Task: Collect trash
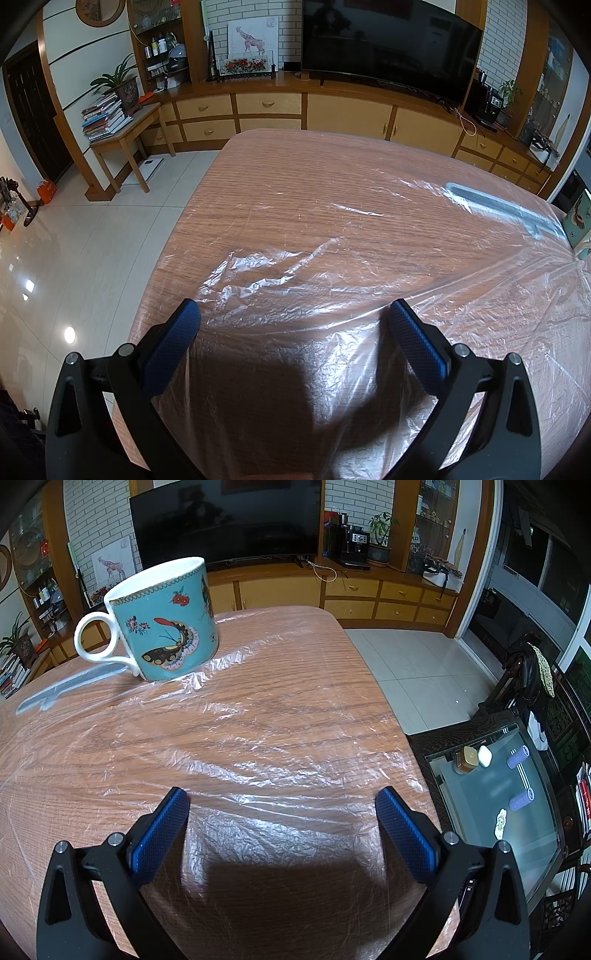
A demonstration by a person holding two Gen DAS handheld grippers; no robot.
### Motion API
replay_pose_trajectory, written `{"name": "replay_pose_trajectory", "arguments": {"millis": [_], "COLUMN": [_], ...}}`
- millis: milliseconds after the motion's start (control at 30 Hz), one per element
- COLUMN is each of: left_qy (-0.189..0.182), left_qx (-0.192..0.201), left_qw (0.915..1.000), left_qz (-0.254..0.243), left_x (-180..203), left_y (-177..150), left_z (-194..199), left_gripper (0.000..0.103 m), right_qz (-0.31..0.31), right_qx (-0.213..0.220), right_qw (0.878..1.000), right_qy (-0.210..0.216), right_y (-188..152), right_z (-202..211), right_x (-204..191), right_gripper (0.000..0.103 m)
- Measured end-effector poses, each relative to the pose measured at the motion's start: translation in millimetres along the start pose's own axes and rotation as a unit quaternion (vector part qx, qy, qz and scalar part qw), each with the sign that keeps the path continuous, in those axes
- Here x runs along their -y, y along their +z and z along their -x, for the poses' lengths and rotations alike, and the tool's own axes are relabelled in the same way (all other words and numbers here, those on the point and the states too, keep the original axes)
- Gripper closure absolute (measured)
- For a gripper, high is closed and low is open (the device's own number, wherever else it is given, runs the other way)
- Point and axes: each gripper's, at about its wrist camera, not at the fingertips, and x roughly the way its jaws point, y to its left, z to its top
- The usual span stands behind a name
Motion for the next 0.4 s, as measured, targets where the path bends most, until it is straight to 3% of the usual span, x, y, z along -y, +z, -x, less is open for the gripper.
{"name": "replay_pose_trajectory", "arguments": {"millis": [400], "left_qy": [0.001], "left_qx": [0.000], "left_qw": [1.0000], "left_qz": [0.001], "left_x": [-1.9], "left_y": [1.4], "left_z": [-0.9], "left_gripper": [0.001], "right_qz": [0.000], "right_qx": [0.000], "right_qw": [1.000], "right_qy": [0.000], "right_y": [-0.3], "right_z": [-0.3], "right_x": [0.4], "right_gripper": [0.004]}}
